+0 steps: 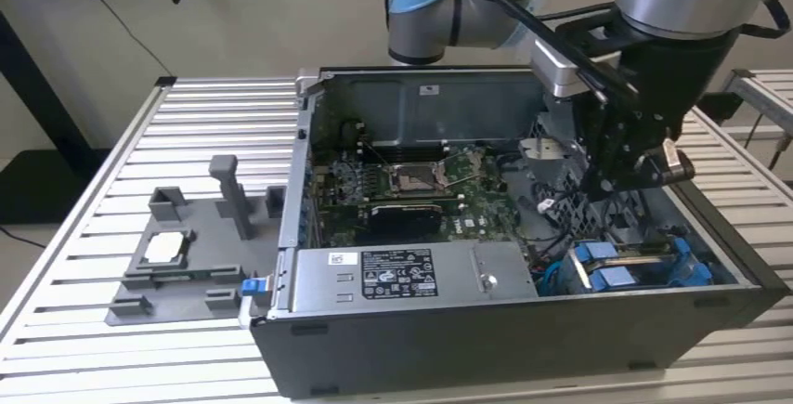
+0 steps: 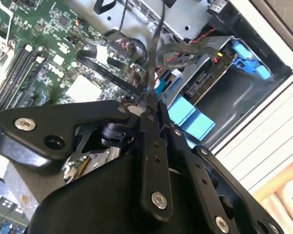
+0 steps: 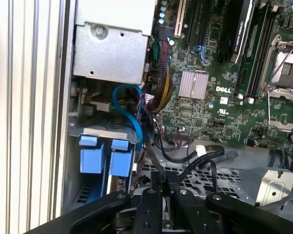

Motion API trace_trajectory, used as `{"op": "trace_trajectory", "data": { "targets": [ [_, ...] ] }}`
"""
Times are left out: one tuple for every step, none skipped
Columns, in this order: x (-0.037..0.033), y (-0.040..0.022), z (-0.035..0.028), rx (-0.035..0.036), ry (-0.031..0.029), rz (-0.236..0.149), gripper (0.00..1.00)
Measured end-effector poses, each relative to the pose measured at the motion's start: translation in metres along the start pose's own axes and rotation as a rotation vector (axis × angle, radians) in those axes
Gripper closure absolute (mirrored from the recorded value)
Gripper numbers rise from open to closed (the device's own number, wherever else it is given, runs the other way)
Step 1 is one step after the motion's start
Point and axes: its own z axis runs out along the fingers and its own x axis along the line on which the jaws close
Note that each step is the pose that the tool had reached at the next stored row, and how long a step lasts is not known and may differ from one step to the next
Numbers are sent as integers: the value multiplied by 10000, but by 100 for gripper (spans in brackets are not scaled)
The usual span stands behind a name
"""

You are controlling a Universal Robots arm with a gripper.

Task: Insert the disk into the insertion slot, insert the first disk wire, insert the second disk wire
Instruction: 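Insert the second disk wire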

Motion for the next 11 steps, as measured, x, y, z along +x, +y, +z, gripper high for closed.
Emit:
{"op": "trace_trajectory", "data": {
  "targets": [
    [25, -8, 3, -3, -16, 2, 84],
    [49, -16, 5, -5, -31, 4, 84],
    [75, -23, 8, -7, -47, 6, 84],
    [100, -33, 11, -10, -63, 8, 84],
    [126, -44, 14, -14, -79, 10, 84],
    [151, -55, 18, -17, -98, 13, 84],
    [176, -67, 23, -21, -118, 16, 84],
    [197, -78, 26, -23, -136, 19, 84],
    [221, -90, 32, -26, -157, 21, 84],
    [243, -104, 37, -30, -174, 24, 84],
    [264, -119, 42, -34, -190, 25, 84]
  ]
}}
